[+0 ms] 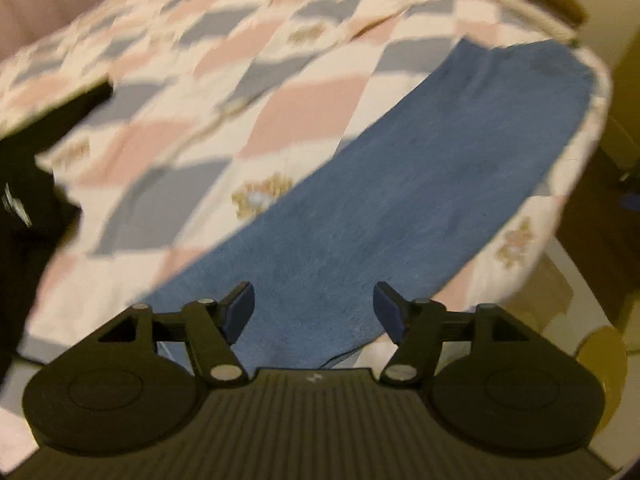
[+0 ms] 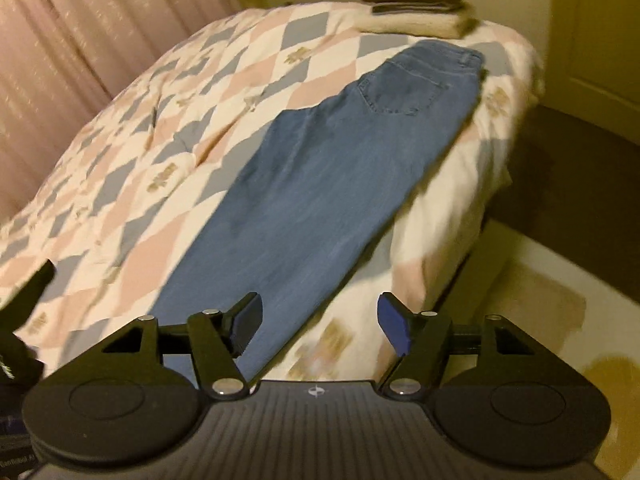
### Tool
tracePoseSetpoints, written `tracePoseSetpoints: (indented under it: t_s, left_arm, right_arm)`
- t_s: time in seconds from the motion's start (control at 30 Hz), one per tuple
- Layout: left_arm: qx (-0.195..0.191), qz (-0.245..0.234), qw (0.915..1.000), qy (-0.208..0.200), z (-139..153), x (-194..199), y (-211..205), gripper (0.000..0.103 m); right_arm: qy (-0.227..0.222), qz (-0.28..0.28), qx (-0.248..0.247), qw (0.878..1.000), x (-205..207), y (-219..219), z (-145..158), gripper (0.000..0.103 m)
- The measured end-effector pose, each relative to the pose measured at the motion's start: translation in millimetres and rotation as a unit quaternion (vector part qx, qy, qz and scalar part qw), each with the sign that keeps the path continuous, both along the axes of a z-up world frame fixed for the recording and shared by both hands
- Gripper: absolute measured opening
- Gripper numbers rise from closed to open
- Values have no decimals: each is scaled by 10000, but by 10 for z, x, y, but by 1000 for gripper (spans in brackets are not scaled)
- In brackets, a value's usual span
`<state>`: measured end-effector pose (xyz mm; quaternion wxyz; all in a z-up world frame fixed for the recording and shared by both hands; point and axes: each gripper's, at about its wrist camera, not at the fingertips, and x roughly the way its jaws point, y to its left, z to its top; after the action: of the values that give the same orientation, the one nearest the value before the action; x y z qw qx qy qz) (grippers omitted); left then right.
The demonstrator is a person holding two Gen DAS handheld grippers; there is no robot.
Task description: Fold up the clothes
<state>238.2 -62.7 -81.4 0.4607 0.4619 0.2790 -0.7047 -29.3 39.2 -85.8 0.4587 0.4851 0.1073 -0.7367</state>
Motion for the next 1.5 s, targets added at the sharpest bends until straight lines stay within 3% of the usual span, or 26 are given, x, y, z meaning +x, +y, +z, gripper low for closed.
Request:
tracePoseSetpoints:
  t_s: [0.17,0.3,0.5,1.07,1.5]
  left_arm:
    - [-581,-633,9961,174,636,24,240,69]
    - [-728,-885,9931,247,963,-93,474,71]
    - [-977,-1220,9874,251,1264,-252,854,77]
    - [-920,-663,9934,154,1253,-506,1624,77]
    - [-745,203,9967,-237,1039,64,1846,78]
  right_arm:
    - [174,-171,-272,9993,417,342,586,79]
    - [226,-249,-494,9982,569,610,957,87]
    - [414,-88,-553,9976,688,940,1194,91]
    - [675,865,-321,9934,574,1527,1207,93]
    - [688,1843,-178,9803,1041,1422,1057,93]
